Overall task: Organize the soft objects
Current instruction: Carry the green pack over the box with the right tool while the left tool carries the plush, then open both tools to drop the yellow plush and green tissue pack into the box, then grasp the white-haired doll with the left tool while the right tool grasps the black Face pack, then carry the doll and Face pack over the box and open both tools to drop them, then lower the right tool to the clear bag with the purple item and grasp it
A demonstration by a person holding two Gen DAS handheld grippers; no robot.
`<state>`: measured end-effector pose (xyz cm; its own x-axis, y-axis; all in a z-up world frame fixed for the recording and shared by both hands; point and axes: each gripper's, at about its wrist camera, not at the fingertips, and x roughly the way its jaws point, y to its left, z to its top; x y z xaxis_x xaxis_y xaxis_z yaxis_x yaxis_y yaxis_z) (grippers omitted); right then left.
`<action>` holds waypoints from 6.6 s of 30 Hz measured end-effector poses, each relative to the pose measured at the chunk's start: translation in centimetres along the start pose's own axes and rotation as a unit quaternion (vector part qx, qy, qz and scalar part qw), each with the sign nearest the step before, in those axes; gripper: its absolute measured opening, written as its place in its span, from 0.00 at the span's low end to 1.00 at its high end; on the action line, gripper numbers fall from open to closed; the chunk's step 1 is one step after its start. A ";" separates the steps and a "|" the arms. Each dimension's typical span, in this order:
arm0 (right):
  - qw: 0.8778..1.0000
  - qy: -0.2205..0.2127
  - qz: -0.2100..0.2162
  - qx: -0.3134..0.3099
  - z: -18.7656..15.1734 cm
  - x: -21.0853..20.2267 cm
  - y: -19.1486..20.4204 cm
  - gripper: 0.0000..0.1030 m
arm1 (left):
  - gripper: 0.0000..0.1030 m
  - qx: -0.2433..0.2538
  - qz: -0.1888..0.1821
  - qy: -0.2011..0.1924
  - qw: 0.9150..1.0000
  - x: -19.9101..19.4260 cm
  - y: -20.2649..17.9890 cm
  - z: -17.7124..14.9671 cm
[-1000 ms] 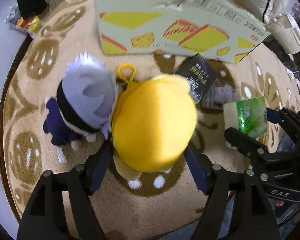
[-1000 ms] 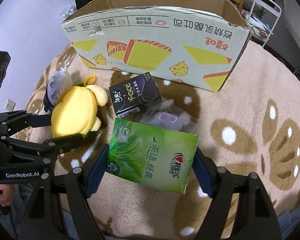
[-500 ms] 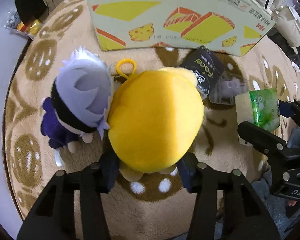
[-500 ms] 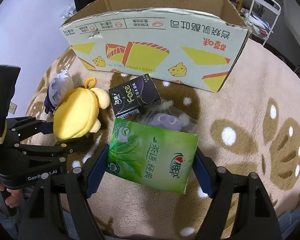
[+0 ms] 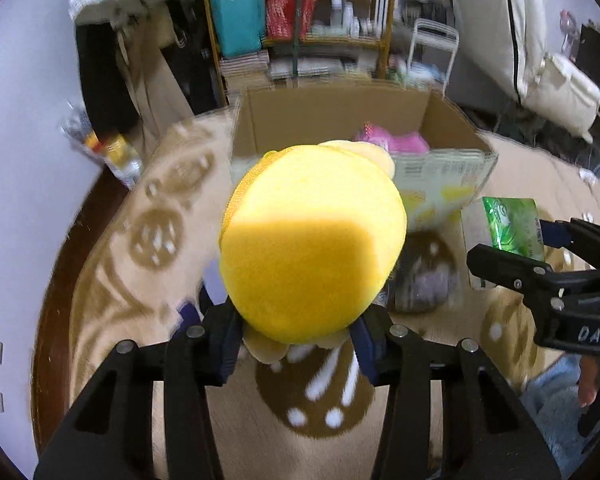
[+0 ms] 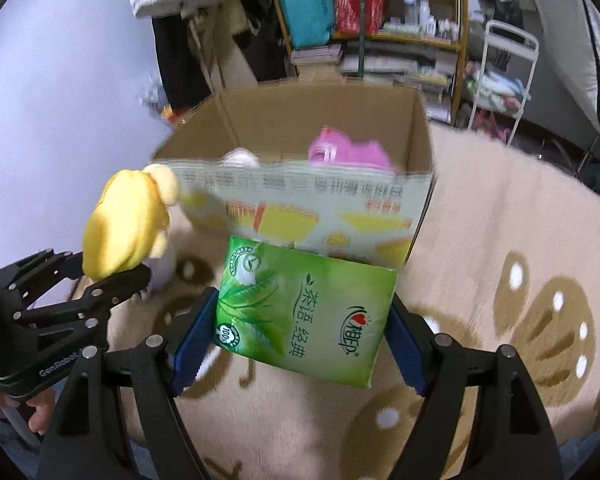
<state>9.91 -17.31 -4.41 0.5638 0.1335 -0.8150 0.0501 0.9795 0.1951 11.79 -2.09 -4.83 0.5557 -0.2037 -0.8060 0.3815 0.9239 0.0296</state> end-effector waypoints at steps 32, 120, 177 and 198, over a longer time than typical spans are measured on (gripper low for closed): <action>0.995 -0.099 0.004 -0.024 7.0 2.9 -2.7 0.82 | 0.68 0.048 0.031 -0.060 0.997 4.1 -0.9 8.2; 0.993 -0.110 0.023 -0.033 6.4 -0.7 -0.5 0.69 | 0.49 0.023 -0.004 -0.150 0.988 -3.2 0.5 8.1; 0.998 0.060 -0.019 -0.011 0.3 6.4 -2.1 0.98 | 0.84 -0.016 0.076 -0.093 0.993 -6.2 2.0 -0.3; 0.987 0.137 -0.060 -0.053 -2.6 12.1 -1.2 0.95 | 0.84 0.008 0.071 -0.119 0.990 -7.0 1.2 -0.1</action>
<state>14.50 -16.45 -15.90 0.3142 0.0366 -0.9487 0.0094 0.9991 0.0416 8.29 0.51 0.73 0.7618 -0.1450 -0.6313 0.2984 0.9436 0.1434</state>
